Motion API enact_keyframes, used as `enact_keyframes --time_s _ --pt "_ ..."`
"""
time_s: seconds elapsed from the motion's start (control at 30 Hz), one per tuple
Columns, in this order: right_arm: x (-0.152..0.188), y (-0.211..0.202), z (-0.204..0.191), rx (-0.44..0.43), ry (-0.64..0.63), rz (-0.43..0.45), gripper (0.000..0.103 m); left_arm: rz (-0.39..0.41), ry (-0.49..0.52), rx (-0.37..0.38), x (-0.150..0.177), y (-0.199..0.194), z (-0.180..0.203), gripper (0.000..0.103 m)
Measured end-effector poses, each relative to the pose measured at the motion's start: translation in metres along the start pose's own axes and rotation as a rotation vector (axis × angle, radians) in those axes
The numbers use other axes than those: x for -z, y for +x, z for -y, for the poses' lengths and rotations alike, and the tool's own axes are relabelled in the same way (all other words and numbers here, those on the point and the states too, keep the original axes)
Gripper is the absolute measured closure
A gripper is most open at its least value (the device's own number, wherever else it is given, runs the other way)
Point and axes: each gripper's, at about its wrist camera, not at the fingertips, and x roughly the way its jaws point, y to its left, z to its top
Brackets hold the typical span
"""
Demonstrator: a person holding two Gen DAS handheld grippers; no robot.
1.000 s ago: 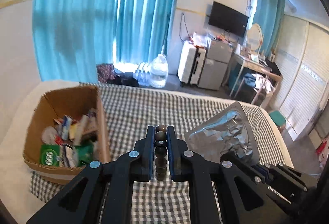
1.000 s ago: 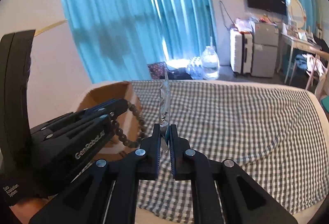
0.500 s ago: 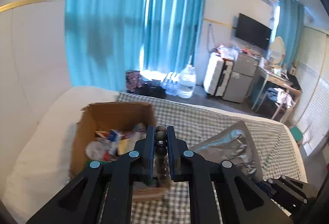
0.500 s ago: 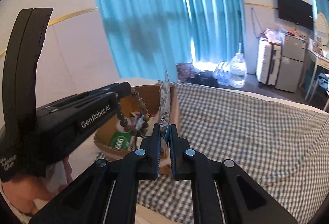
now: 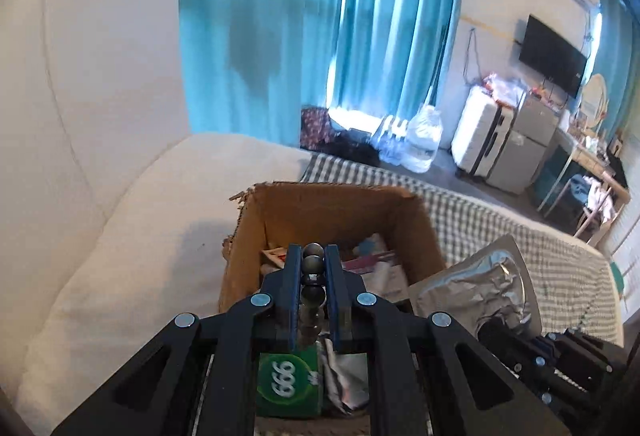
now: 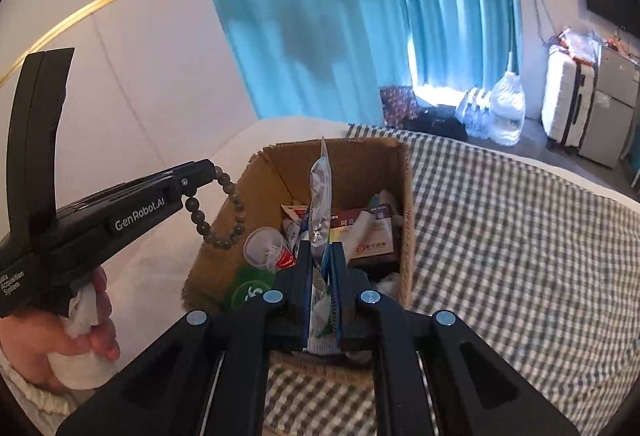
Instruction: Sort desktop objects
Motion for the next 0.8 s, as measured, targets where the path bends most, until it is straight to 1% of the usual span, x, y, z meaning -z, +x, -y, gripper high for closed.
enact_keyframes --time_s 0.1,0.23,0.3,0.33,0.37,0.4,0.43,0.47,0.5,0.53,0.6,0.67,0.73,0.8 --pt "-0.006 0.027 0.004 -0.003 0.009 -0.023 0.095 -0.03 -0.005 0.005 -0.004 0.023 -0.005 0.092" --pt "-0.014 0.052 0.012 -0.006 0.036 -0.048 0.095 -0.053 0.003 0.017 -0.01 0.047 -0.008 0.092" --pt "-0.021 0.06 0.015 0.014 0.042 -0.047 0.089 -0.056 -0.004 0.022 -0.017 0.058 -0.007 0.092" --pt "-0.026 0.061 0.017 0.016 0.047 -0.036 0.074 -0.055 -0.011 0.026 -0.02 0.06 -0.008 0.09" --pt "-0.031 0.062 0.019 0.011 0.051 -0.029 0.052 -0.055 -0.015 0.029 -0.022 0.061 -0.007 0.089" --pt "-0.033 0.058 0.021 0.016 0.06 -0.014 0.041 -0.05 -0.016 0.026 -0.025 0.06 -0.007 0.079" --pt "-0.038 0.055 0.022 0.036 0.075 0.007 0.034 -0.045 -0.013 0.018 -0.027 0.059 -0.006 0.054" --pt "-0.042 0.048 0.024 0.048 0.09 0.033 0.034 -0.043 -0.005 -0.004 -0.028 0.056 -0.006 0.038" --pt "-0.045 0.042 0.026 0.049 0.099 0.053 0.034 -0.038 -0.002 -0.024 -0.029 0.054 -0.005 0.015" --pt "-0.046 0.036 0.028 0.054 0.108 0.069 0.034 -0.023 -0.003 -0.046 -0.028 0.049 -0.005 0.012" --pt "-0.048 0.026 0.032 0.082 0.114 0.081 0.033 -0.014 0.008 -0.037 -0.027 0.04 -0.004 0.012" --pt "-0.047 0.018 0.037 0.126 0.109 0.079 0.029 -0.004 0.03 -0.026 -0.022 0.028 0.0 0.011" --pt "-0.041 0.004 0.042 0.158 0.116 0.083 0.029 0.013 0.059 -0.031 -0.015 0.015 0.008 0.001" --pt "-0.028 -0.018 0.048 0.18 0.137 0.1 0.025 0.029 0.097 -0.059 -0.005 0.001 0.02 0.0"
